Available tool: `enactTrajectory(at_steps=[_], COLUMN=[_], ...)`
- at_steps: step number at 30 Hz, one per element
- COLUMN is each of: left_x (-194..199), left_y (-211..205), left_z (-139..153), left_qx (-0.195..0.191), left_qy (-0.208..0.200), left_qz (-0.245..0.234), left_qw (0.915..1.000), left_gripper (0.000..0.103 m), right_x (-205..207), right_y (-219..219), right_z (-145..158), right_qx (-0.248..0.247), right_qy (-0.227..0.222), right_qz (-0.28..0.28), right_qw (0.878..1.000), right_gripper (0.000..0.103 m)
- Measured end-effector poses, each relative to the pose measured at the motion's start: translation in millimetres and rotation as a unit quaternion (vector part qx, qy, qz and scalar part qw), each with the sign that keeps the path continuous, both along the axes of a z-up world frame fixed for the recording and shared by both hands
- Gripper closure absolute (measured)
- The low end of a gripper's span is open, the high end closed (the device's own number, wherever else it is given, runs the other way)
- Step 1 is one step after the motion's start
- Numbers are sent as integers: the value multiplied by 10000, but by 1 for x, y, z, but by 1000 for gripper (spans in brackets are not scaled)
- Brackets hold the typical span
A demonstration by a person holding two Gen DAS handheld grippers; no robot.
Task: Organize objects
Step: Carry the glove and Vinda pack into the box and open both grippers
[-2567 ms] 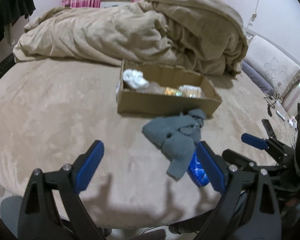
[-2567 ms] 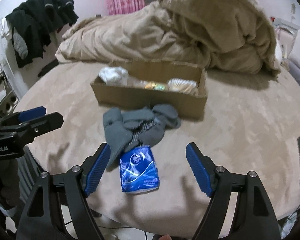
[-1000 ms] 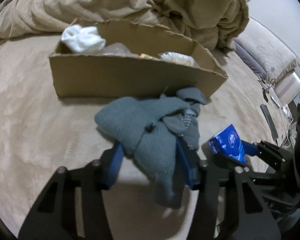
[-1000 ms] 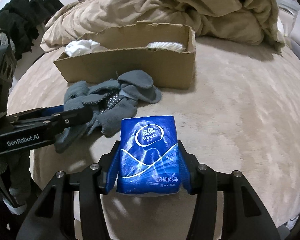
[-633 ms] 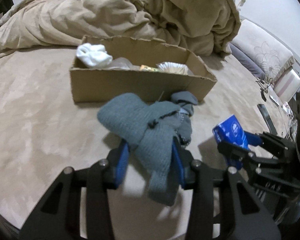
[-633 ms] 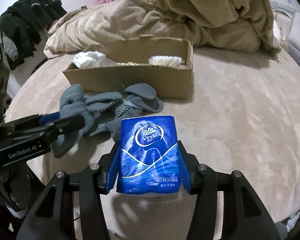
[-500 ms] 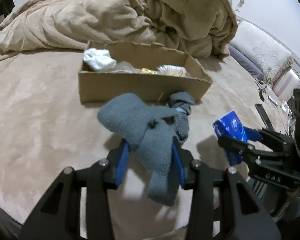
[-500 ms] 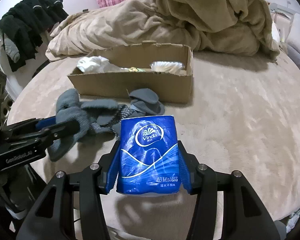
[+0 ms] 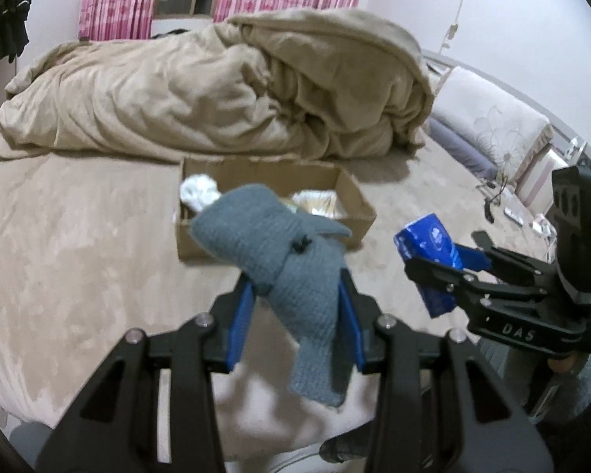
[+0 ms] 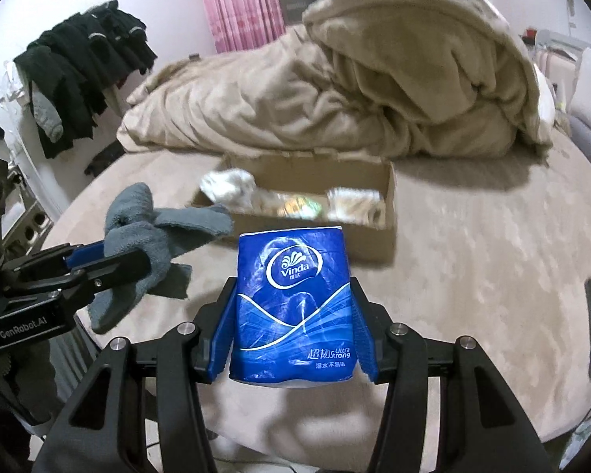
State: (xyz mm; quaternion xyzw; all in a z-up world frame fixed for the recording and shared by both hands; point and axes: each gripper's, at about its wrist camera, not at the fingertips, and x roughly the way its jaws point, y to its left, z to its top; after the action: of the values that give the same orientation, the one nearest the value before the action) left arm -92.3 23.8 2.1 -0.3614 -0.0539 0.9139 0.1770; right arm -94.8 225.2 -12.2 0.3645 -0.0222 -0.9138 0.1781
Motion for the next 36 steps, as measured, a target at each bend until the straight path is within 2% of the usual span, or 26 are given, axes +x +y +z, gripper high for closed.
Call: enactTrajectory(at_steps=[9, 14, 20, 28, 36], left_x=[-21, -43, -74, -125, -170], left_y=[-5, -12, -13, -5, 7], left_z=[33, 37, 36, -1, -66], left_qx=[69, 91, 73, -30, -142], left_qy=[333, 404, 420, 203, -419], left_qz=[-92, -2, -42, -75, -184], left_qw=[9994, 9991, 9991, 9998, 9989], left_gripper=[61, 61, 61, 61, 61], right_x=[-23, -44, -75, -120, -156], right_y=[-11, -17, -22, -26, -36], right_z=[36, 48, 50, 24, -30], right_qx=[-5, 19, 194, 213, 241], right_qy=[404, 593, 706, 457, -217], right_qz=[79, 81, 125, 139, 89], right_qw=[9992, 9982, 9972, 9986, 9994], right_gripper=[49, 49, 49, 49, 49])
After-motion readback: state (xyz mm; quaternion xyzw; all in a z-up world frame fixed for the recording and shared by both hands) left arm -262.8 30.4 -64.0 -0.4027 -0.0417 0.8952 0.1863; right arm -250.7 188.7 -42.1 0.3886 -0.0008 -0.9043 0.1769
